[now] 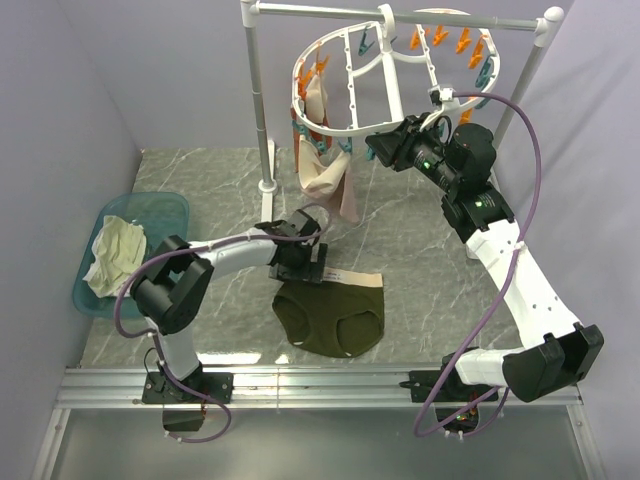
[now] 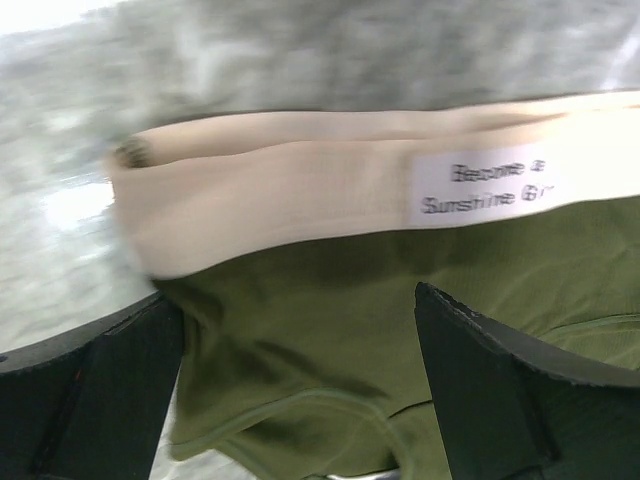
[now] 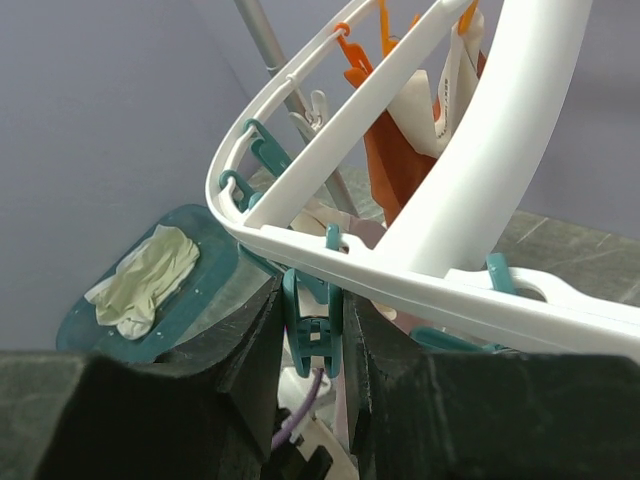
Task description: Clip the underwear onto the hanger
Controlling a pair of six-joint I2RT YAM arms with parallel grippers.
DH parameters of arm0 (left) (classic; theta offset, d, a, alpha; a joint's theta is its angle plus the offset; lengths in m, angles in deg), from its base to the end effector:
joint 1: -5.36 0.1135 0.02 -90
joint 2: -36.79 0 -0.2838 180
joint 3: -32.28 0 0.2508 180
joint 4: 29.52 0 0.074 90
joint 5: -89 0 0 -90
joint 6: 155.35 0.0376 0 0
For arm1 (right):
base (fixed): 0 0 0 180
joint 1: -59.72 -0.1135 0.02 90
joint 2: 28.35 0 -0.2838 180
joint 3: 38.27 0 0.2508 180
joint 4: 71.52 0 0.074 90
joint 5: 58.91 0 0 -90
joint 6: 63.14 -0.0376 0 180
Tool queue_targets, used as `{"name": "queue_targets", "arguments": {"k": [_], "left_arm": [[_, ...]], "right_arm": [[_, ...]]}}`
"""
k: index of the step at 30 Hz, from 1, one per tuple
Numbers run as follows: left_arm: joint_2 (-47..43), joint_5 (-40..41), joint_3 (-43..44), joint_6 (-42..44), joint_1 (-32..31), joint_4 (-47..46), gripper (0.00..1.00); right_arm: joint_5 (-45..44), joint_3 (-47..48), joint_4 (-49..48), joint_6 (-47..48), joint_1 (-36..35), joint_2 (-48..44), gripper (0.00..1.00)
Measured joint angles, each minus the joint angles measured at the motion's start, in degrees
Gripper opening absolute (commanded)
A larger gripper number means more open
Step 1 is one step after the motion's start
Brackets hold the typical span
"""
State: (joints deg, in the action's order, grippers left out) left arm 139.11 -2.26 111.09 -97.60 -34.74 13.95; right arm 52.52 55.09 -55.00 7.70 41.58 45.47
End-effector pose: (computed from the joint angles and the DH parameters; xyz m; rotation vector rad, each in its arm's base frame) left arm 0.2704 -0.2288 0.1880 0.1985 2.8006 -0.3624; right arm 0.2676 0.1021 0.4757 -0.2946 1.5485 0.7983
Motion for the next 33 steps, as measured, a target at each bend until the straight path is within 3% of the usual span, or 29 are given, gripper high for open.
{"name": "queue_targets", "arguments": {"k": [6, 12, 20, 23, 30, 33], "left_arm": [[3.54, 1.73, 4.15, 0.35, -3.78, 0.68, 0.97], [7.04, 3.04, 8.5, 1.68, -5.16, 2.69, 0.77], [11.76, 7.48, 14.36, 6.14, -10.34, 3.45, 0.61], [12.94, 8.15, 15.85, 7.74, -11.54, 3.72, 0.49], [14.01, 7.02, 17.35, 10.27, -11.91, 3.32, 0.0], [13.92, 6.97, 17.33, 11.26, -12.33, 3.13, 0.0]], "right_arm": [[0.0, -0.2, -0.02, 0.17, 0.02, -0.11, 0.0], [-0.02, -0.2, 0.0, 0.42, 0.02, -0.13, 0.0], [0.0, -0.2, 0.0, 0.57, 0.07, -0.13, 0.0], [0.04, -0.2, 0.0, 0.57, 0.13, -0.13, 0.0], [0.09, -0.2, -0.04, 0.55, 0.17, -0.13, 0.0], [0.22, -0.37, -0.15, 0.55, 0.2, -0.13, 0.0]]}}
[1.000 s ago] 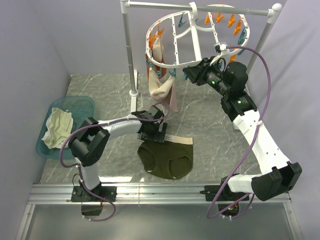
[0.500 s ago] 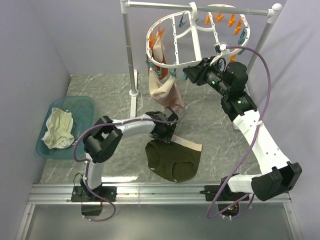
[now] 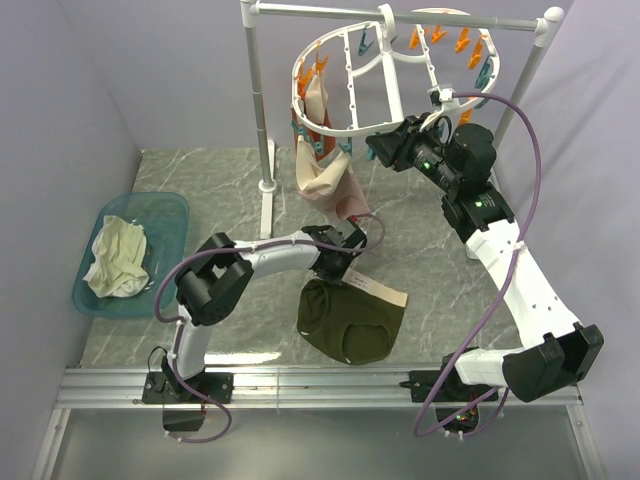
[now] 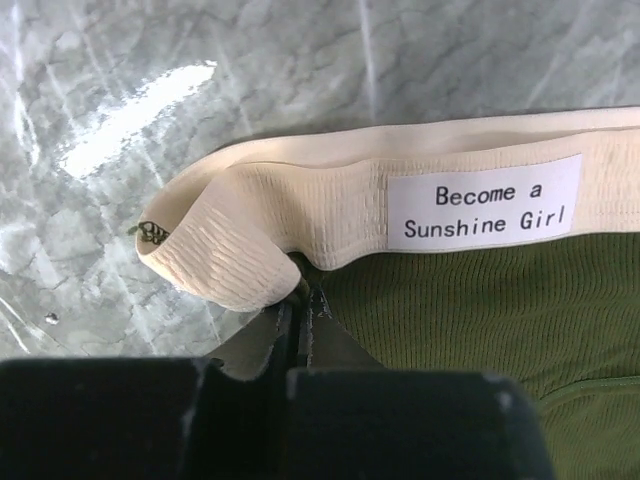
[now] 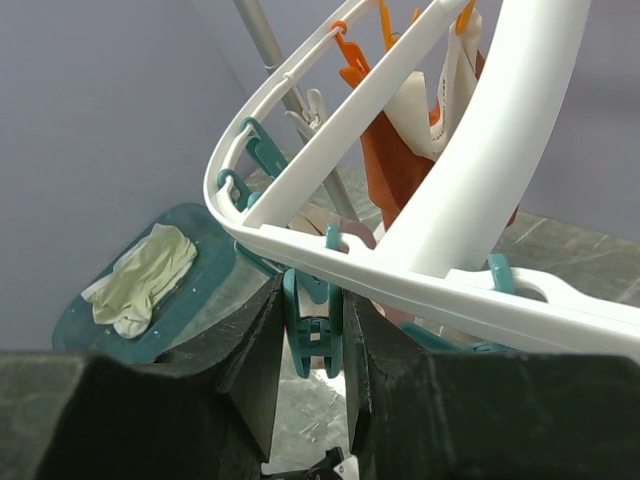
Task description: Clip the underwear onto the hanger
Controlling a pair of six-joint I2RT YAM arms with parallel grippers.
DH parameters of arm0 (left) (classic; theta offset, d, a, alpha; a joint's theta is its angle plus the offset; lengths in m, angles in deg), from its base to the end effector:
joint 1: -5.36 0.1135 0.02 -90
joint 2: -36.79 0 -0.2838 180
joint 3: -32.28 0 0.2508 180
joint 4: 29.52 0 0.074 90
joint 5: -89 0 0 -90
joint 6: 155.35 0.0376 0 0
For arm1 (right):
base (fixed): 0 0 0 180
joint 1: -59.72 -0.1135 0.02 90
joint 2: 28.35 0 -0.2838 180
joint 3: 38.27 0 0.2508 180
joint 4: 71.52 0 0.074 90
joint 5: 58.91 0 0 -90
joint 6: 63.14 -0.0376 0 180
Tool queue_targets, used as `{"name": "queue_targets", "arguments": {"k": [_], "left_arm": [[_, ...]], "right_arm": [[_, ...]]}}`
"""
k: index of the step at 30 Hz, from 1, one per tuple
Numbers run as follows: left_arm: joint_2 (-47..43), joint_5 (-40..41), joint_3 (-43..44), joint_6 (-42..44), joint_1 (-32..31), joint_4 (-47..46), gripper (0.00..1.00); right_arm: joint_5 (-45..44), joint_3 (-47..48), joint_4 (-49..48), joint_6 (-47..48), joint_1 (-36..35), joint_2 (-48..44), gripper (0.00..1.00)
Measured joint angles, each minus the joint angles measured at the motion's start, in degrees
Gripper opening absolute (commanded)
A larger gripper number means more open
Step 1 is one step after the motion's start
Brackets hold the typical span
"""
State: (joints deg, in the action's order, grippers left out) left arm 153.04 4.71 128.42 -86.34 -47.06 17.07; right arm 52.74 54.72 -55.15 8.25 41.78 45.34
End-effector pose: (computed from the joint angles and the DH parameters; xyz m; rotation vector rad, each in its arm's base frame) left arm 0.2622 -0.3346 0.1795 0.7171 2.6528 -0.2288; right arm 0.2676 0.1012 0.4743 -0.3021 1.5477 0.7909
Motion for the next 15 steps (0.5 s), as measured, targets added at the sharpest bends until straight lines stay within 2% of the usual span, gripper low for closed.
{"name": "queue_targets", "arguments": {"k": [4, 7, 11, 15], "left_arm": [[-1.29, 0.04, -1.75, 1.07, -0.87, -1.99, 0.0], [-4.96, -0.48, -6.97, 1.79, -1.99, -4.76, 0.0], [-14.03, -1.03, -16.94, 2.32, -4.15, -7.52, 0.0], [-23.1, -0.85, -21.24, 3.48, -5.16, -11.56, 0.0]], "right_arm": [[0.02, -0.13, 0.0, 0.0, 0.22, 0.0, 0.0], [0.22, -0.13, 0.0, -0.02, 0.35, 0.0, 0.0], [0.28, -0.13, 0.0, -0.2, 0.35, 0.0, 0.0], [0.28, -0.68, -0.92, -0.66, 0.39, 0.0, 0.0]]}}
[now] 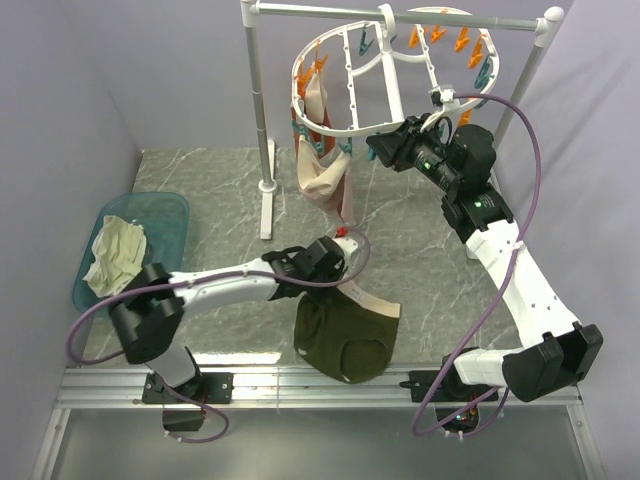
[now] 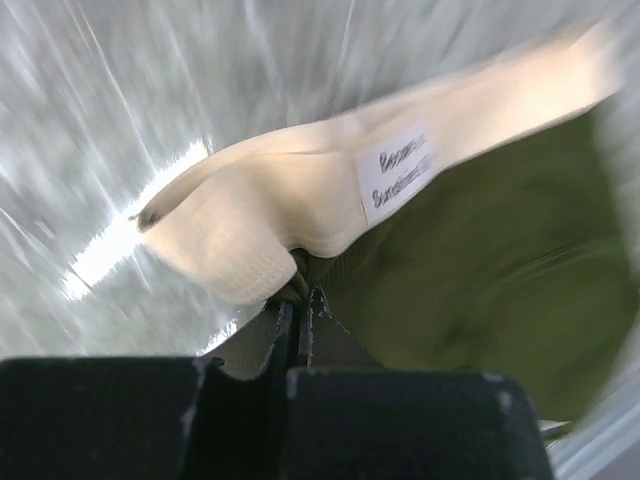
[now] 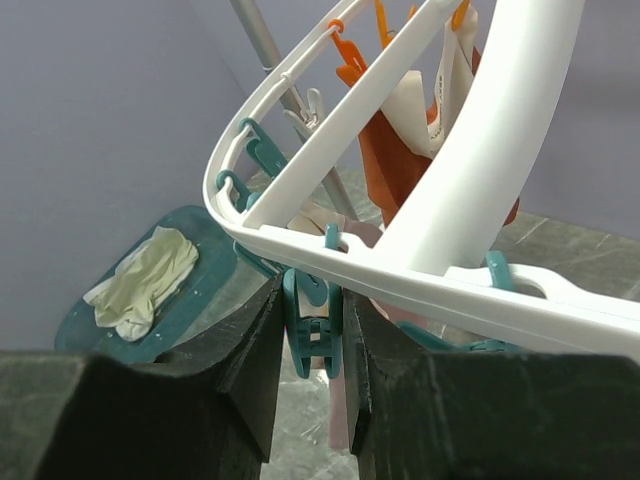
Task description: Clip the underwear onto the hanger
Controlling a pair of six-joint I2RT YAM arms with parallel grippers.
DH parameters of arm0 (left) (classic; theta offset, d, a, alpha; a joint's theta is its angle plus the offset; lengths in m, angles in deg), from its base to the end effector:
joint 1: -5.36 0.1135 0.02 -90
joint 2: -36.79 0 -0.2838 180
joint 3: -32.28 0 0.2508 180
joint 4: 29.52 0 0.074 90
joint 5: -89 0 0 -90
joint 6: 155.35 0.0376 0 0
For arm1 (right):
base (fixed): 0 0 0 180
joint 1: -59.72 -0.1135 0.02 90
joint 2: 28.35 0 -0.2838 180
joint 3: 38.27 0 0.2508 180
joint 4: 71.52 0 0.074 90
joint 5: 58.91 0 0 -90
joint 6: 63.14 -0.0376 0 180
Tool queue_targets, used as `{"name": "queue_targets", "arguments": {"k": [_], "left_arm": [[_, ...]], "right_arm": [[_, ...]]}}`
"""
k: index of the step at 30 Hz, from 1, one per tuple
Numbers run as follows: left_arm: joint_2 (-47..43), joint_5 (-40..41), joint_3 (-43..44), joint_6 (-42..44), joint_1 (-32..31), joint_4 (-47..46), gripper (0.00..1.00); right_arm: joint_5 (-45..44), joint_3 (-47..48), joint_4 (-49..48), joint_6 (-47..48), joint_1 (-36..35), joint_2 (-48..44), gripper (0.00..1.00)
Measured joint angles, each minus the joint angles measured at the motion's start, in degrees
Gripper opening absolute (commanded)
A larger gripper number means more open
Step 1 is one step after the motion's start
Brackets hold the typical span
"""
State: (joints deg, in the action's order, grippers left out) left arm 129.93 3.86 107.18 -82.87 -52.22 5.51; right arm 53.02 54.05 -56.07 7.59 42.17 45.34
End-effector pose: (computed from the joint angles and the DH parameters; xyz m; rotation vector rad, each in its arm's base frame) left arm 0.1852 -0.2856 0.2290 0.8397 2.4081 -0.4301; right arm 0.2691 0.0998 0.4720 -0.2926 1.5463 0.7981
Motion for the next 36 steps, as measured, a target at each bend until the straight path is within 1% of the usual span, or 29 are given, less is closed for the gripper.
{"name": "queue_targets", "arguments": {"k": [4, 8, 13, 19, 24, 29, 36], "left_arm": [[-5.51, 1.66, -0.48, 1.99, -0.22, -7.48, 0.0], [-8.31, 4.28, -1.99, 5.03, -0.55, -15.21, 0.0], [-9.88, 7.28, -4.42, 9.77, -1.03, -22.4, 0.0], [-10.49, 11.41, -4.83, 16.28, -1.11, -30.91, 0.0], [-10.97, 12.02, -4.83, 19.5, -0.59, -37.81, 0.0], [-10.88, 11.65, -4.33, 20.31, 0.74, -40.68, 0.0], [-9.18, 10.73, 0.48, 20.33, 3.02, -43.5, 0.0]], "right_arm": [[0.0, -0.46, -0.66, -0.46, 0.15, 0.0, 0.0], [0.07, -0.5, -0.76, -0.63, 0.17, 0.0, 0.0], [0.17, -0.5, -0.76, -0.76, 0.17, 0.0, 0.0], [0.39, -0.52, -0.87, -1.27, 0.17, 0.0, 0.0], [0.66, -0.72, -1.22, -1.55, 0.17, 0.0, 0.0], [0.9, -0.81, -1.4, -2.03, 0.17, 0.0, 0.0], [1.51, -1.16, -2.1, -2.69, 0.28, 0.0, 0.0]]}}
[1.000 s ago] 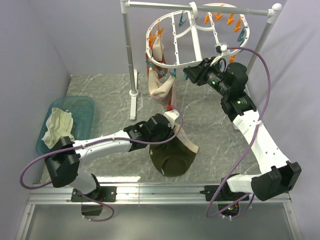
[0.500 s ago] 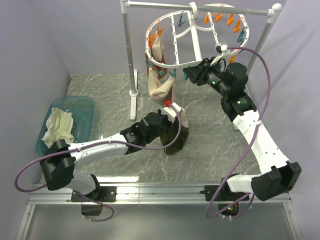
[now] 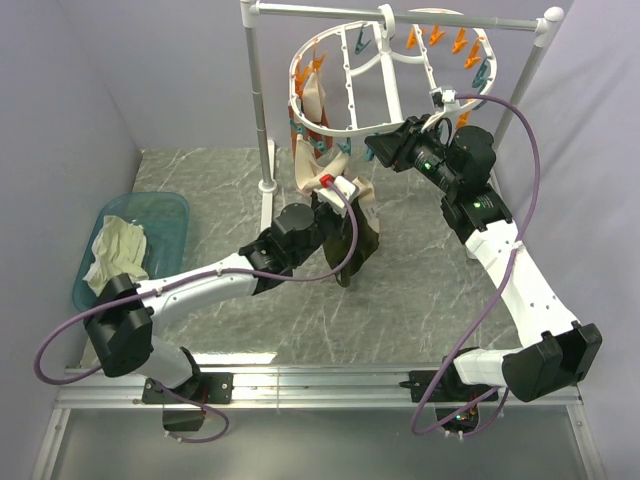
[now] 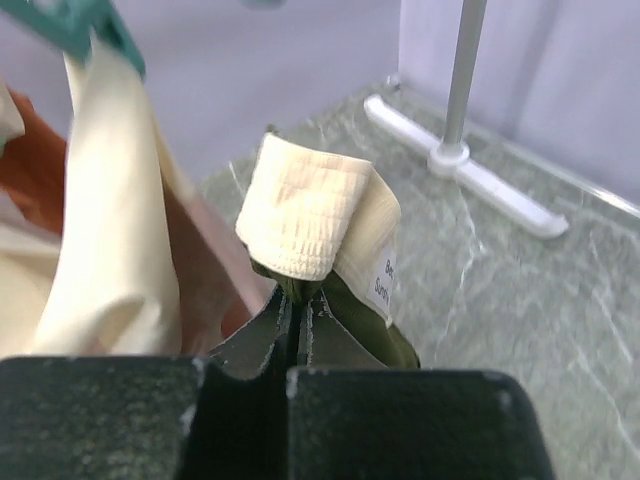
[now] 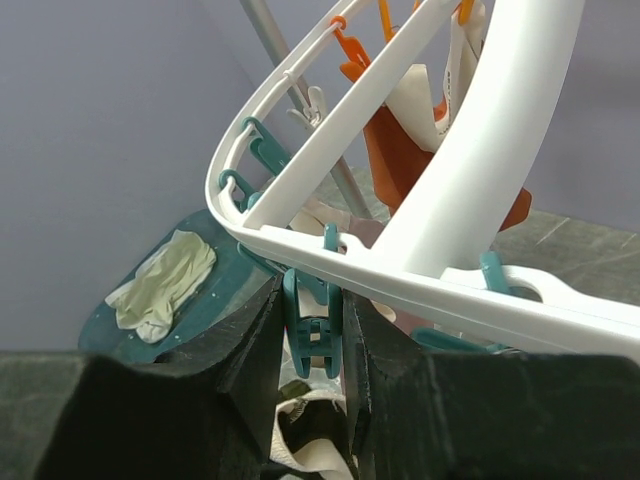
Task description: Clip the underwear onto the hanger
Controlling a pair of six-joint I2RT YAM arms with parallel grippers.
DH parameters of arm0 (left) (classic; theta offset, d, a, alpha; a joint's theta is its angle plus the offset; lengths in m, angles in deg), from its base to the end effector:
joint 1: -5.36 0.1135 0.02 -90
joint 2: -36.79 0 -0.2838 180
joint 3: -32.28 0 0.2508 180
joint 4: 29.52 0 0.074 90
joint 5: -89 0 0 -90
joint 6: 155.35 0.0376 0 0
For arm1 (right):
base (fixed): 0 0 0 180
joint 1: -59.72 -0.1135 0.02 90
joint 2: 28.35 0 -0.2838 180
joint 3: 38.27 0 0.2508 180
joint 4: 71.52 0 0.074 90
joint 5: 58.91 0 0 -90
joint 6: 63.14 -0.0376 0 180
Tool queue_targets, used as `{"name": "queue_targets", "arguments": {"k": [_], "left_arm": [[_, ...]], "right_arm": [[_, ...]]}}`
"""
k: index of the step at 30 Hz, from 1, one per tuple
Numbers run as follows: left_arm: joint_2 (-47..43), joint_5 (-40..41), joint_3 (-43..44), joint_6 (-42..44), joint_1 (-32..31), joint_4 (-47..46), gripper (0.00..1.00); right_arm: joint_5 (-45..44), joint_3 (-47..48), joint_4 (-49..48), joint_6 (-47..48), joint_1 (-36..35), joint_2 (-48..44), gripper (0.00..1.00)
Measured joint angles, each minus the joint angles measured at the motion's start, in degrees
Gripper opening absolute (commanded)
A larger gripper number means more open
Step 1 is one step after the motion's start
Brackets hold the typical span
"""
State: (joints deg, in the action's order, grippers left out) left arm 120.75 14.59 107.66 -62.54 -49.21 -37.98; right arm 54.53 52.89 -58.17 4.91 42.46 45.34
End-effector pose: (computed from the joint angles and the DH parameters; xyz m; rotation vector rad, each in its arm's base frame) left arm 0.2102 -0.2780 0.3581 0.5691 1.4893 -0.4935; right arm 0.2704 0.0997 0.4690 -0.2779 1.5410 0.8497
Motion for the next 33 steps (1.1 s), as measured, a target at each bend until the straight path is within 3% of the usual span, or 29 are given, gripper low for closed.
{"name": "queue_targets", "arguments": {"k": [12, 33], "left_arm": [[6.82, -1.33, 5.62, 2.1, 2.05, -3.63, 0.0], [8.87, -2.1, 10.16, 2.34, 3.06, -4.42, 0.0]], "right_arm": [[0.42, -0.09, -0.11, -0.79, 0.31, 0.0, 0.0], [0.61, -0.98, -1.4, -1.62, 0.44, -0.07, 0.0]]}}
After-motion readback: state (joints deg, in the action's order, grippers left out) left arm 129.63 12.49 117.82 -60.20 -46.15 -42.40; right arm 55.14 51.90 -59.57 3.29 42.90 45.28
